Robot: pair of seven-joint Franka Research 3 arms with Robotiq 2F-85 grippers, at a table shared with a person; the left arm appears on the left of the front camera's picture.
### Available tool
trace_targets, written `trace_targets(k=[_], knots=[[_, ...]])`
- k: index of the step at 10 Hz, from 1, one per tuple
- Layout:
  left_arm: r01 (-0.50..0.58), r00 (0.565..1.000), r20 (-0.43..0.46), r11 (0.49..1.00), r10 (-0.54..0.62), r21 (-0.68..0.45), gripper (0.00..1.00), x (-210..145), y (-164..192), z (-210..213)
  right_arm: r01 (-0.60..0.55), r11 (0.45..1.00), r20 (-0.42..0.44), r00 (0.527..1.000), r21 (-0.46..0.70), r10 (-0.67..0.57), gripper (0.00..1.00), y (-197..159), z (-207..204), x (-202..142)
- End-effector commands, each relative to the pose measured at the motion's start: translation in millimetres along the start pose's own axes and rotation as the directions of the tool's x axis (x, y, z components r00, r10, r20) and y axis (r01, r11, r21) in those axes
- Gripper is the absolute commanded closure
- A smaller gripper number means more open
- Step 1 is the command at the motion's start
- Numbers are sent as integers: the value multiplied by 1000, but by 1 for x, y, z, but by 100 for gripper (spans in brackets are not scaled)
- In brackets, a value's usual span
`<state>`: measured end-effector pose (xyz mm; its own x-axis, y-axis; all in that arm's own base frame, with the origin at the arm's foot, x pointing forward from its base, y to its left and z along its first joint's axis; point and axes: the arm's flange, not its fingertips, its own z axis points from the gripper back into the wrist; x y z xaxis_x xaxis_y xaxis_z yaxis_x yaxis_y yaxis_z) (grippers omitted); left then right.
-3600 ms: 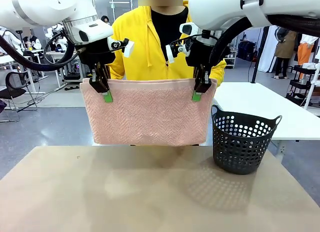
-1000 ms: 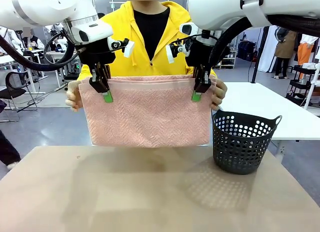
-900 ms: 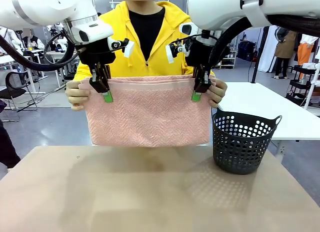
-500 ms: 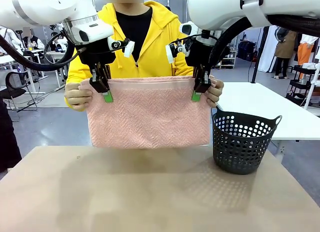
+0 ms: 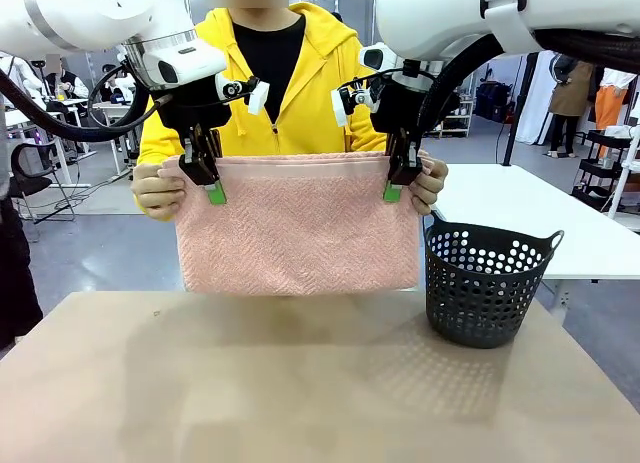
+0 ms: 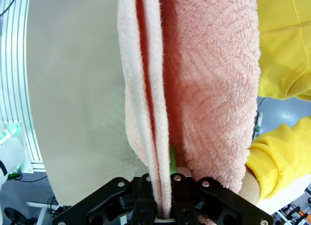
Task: Fold the towel.
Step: Release the end of the 100 cm Hotel Towel you were holding.
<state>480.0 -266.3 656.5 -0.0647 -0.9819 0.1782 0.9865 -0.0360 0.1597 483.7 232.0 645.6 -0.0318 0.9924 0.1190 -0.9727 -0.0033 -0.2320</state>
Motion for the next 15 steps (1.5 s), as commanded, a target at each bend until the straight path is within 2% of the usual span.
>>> trace_targets(k=[1,3,4,5,6,7,8,9,11,12,13,14,15], knots=[[0,1000,-9,1000,0,9,100,-1,1,2,-3,1000,-8,1000,-5,3,100,-1,1,-1],[0,1000,-9,1000,0,9,100,-1,1,2,-3,1000,-8,1000,-5,3,100,-1,1,-1],[0,1000,0,1000,0,0,86,0,0,0,0,1000,0,1000,0,0,94,0,0,0],[1,1000,3,1000,-1,-7,60,0,0,1,-8,1000,3,1000,-8,8,59,1,0,0],[-7,1000,-3,1000,7,0,50,0,0,2,4,1000,3,1000,-17,-4,57,1,2,0],[-20,1000,1,1000,20,4,24,-1,1,4,7,1000,4,1000,-13,-6,22,1,1,-1],[-20,1000,-2,1000,20,8,13,-2,2,6,8,1000,3,1000,-9,-8,21,1,1,-1],[-23,1000,-4,1000,23,12,0,-1,2,8,8,1000,2,1000,-8,-8,0,1,3,-1],[-24,1000,-10,999,24,27,0,0,2,15,5,1000,-9,1000,-24,-5,0,2,12,-4],[-43,999,-8,998,43,36,5,0,1,20,18,999,-8,1000,-31,-18,18,2,20,-7],[-158,987,-11,983,159,90,0,0,-1,38,61,997,-1,998,-40,-61,9,1,36,-11],[-259,966,23,960,258,111,0,2,-2,57,128,990,33,992,-58,-126,0,-1,55,-13],[-300,954,41,946,297,126,0,2,-8,74,177,981,53,984,-84,-173,0,1,75,-16]])
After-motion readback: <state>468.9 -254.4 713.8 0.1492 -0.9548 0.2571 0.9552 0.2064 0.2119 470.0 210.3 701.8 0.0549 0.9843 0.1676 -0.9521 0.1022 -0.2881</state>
